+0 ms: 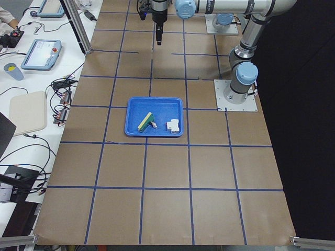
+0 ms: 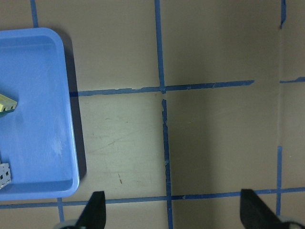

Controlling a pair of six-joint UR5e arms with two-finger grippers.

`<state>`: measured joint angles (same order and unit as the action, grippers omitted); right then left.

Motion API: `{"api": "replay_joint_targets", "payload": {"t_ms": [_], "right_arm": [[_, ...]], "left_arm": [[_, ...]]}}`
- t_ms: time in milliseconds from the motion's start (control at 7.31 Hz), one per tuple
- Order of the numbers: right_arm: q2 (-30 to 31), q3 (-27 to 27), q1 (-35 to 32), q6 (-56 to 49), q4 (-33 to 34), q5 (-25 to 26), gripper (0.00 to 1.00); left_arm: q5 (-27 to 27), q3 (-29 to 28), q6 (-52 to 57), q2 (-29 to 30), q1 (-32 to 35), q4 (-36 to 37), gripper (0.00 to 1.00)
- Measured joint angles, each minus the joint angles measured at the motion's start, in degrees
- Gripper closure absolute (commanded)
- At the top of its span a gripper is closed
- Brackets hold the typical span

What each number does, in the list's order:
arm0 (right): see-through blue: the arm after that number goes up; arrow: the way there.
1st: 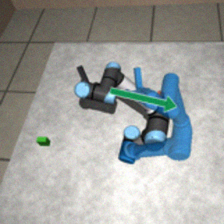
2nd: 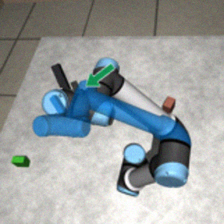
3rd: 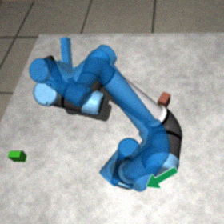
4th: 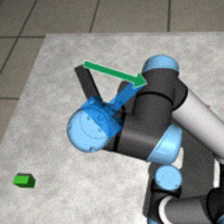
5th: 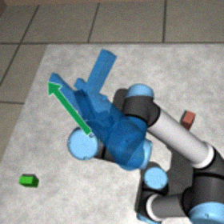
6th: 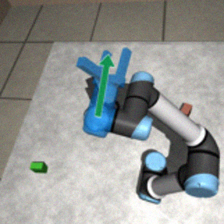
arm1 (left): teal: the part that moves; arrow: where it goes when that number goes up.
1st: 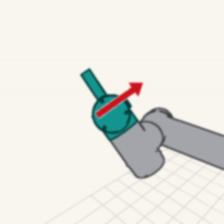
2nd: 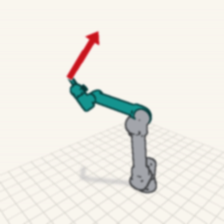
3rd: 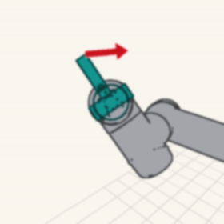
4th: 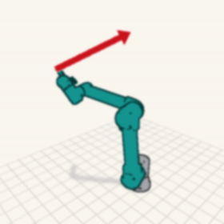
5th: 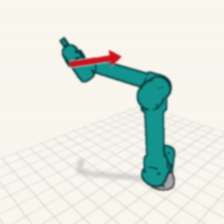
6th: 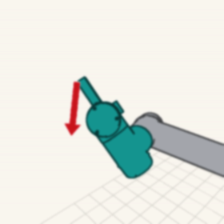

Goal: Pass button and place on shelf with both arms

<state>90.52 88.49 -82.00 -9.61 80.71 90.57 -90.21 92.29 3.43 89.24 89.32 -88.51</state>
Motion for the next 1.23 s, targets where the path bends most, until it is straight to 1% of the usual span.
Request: {"api": "replay_joint_targets", "payload": {"t_ms": [137,274,410,684,957,1231], "right_arm": [[0.1,0.0,-4.2,6.3,0.1,-0.3,0.00],[0.2,0.1,-7.3,9.2,0.1,-0.5,0.00],[0.3,0.1,-9.0,10.2,-0.1,-0.5,0.00],[1.3,1.7,-9.1,10.2,-0.1,-0.4,0.00],[2.7,4.0,-8.3,9.9,1.3,-0.3,0.00],[3.1,4.5,-7.2,9.8,1.5,-0.4,0.00]], "left_arm": [[0.0,0.0,0.0,0.0,0.0,0.0,0.00],[0.1,0.0,0.0,0.0,0.0,0.0,0.00],[0.0,0.0,0.0,0.0,0.0,0.0,0.00],[0.1,0.0,0.0,0.0,0.0,0.0,0.00],[0.0,0.0,0.0,0.0,0.0,0.0,0.00],[0.0,0.0,0.0,0.0,0.0,-0.1,0.00]]}}
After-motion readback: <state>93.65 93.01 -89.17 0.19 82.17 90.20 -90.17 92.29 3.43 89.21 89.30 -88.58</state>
